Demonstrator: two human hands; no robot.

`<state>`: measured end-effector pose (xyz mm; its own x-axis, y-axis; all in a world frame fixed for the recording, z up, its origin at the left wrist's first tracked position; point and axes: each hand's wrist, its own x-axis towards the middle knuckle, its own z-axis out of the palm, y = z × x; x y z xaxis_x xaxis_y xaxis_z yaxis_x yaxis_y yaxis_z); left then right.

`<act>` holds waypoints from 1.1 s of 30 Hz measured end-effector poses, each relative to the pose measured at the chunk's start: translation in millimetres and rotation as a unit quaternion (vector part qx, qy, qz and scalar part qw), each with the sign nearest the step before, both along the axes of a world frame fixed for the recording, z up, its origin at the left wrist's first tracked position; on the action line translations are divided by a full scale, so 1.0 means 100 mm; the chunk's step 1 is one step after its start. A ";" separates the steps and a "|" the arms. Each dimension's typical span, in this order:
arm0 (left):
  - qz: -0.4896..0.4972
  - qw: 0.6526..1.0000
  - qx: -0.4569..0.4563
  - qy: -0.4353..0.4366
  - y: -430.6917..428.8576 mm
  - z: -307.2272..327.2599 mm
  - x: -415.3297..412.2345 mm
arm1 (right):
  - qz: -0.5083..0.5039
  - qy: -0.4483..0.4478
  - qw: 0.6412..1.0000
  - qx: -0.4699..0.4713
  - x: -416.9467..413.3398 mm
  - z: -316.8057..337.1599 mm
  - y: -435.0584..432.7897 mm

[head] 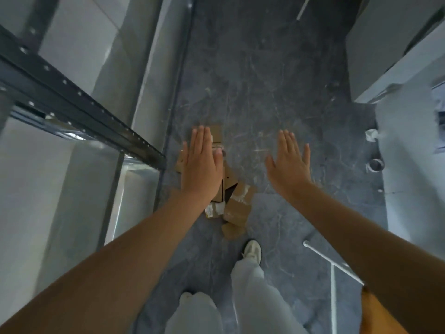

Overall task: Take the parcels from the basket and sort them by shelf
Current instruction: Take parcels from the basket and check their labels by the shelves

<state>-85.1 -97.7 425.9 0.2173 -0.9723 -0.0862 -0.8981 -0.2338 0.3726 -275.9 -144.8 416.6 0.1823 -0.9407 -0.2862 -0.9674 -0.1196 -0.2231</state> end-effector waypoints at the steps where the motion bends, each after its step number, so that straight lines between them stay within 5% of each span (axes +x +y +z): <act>1: 0.011 1.000 0.010 0.005 -0.01 -0.22 -0.01 | -0.002 0.000 1.000 0.015 -0.02 -0.21 -0.01; 11: 0.082 0.968 0.207 0.118 0.46 -2.91 0.05 | -0.133 -0.040 0.971 0.196 -0.19 -3.03 0.48; 20: 0.212 0.868 0.362 0.265 0.56 -4.72 -0.18 | -0.353 -0.130 0.843 0.385 -0.10 -4.84 0.67; 24: 0.305 0.798 0.405 0.325 0.62 -4.97 -0.34 | -0.390 -0.212 0.787 0.429 0.03 -4.98 0.74; 28: 0.309 0.806 0.339 0.375 0.82 -4.67 -0.34 | -0.390 -0.267 0.780 0.409 0.00 -4.65 0.83; 33: 0.306 0.836 0.219 0.399 0.67 -3.56 -0.11 | -0.359 -0.337 0.790 0.365 0.16 -3.59 0.63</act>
<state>-96.0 -30.8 69.6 0.3657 -0.5371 -0.7601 -0.0664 -0.8296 0.5543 -260.3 -81.8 57.3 0.0191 -0.4997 -0.8660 -0.3594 0.8048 -0.4723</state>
